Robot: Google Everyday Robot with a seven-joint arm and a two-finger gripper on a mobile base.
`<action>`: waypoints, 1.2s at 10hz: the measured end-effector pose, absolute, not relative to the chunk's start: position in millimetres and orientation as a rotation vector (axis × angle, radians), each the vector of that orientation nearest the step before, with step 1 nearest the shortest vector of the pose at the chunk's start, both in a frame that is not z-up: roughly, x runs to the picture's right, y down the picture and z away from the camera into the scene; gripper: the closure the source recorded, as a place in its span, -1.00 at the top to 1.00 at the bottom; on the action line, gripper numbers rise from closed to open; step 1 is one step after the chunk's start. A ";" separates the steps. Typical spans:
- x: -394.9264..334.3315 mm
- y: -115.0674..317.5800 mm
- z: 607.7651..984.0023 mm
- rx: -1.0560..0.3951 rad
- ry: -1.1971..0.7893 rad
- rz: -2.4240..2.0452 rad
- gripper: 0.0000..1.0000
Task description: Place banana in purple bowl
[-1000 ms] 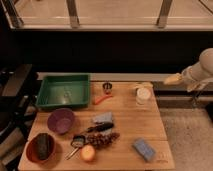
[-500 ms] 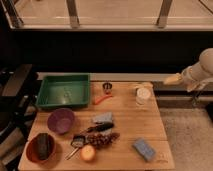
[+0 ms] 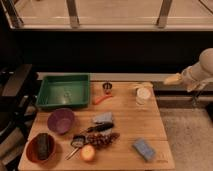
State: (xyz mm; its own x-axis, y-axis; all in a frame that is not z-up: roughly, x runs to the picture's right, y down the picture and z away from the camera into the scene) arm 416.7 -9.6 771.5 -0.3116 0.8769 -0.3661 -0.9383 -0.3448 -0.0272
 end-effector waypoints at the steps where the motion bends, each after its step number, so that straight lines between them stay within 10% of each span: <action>1: 416.8 -10.4 771.6 -0.384 0.222 1.895 0.60; 12: 268.9 -23.8 826.9 -0.565 0.008 1.833 0.60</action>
